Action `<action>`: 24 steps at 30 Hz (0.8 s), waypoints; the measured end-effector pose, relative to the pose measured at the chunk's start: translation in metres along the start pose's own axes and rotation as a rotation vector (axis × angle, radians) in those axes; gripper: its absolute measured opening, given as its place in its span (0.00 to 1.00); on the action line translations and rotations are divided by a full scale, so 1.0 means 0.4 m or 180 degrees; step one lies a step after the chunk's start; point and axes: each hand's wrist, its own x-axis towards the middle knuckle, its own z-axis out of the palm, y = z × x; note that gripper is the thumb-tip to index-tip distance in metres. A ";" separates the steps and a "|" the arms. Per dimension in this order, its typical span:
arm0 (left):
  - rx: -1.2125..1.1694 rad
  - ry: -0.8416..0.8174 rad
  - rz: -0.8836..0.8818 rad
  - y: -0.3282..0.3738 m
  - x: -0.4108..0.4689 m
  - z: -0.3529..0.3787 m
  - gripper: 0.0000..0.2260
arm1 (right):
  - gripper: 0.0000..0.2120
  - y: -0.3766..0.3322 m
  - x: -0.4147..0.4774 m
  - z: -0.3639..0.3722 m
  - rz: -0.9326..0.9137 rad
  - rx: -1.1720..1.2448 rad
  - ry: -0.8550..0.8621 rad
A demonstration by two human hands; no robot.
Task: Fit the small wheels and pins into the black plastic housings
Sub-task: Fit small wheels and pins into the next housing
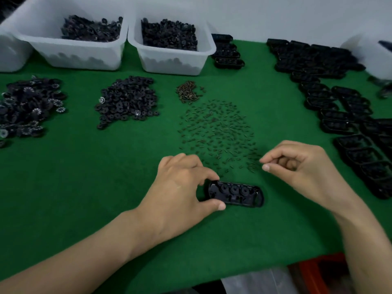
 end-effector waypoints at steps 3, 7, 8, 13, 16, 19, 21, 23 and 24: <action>-0.0045 0.0104 -0.0119 0.013 -0.005 0.014 0.21 | 0.05 -0.002 0.006 0.004 -0.0112 -0.0044 -0.0190; -0.0096 0.0168 -0.0215 0.019 -0.019 0.024 0.21 | 0.06 0.001 0.021 0.008 -0.0233 -0.0242 -0.0408; -0.0084 0.0180 -0.0221 0.019 -0.020 0.025 0.20 | 0.06 0.001 0.024 0.009 -0.0256 -0.0281 -0.0451; -0.0029 0.0238 -0.0219 0.021 -0.024 0.027 0.19 | 0.04 -0.008 0.034 0.004 -0.0332 -0.0566 -0.0606; -0.0032 0.0255 -0.0218 0.022 -0.025 0.027 0.19 | 0.05 -0.016 0.038 0.003 -0.0344 -0.0793 -0.0662; -0.0032 0.0228 -0.0221 0.024 -0.025 0.027 0.20 | 0.04 -0.024 0.035 0.004 -0.0331 -0.0872 -0.0650; -0.0041 0.0213 -0.0220 0.024 -0.026 0.027 0.20 | 0.04 -0.027 0.026 0.005 -0.0335 -0.0921 -0.0600; -0.0064 0.0207 -0.0220 0.024 -0.026 0.026 0.20 | 0.05 -0.027 0.013 0.003 -0.0366 -0.0761 -0.0417; -0.0066 0.0205 -0.0220 0.025 -0.026 0.026 0.21 | 0.06 -0.030 0.005 0.002 -0.0378 -0.0562 -0.0289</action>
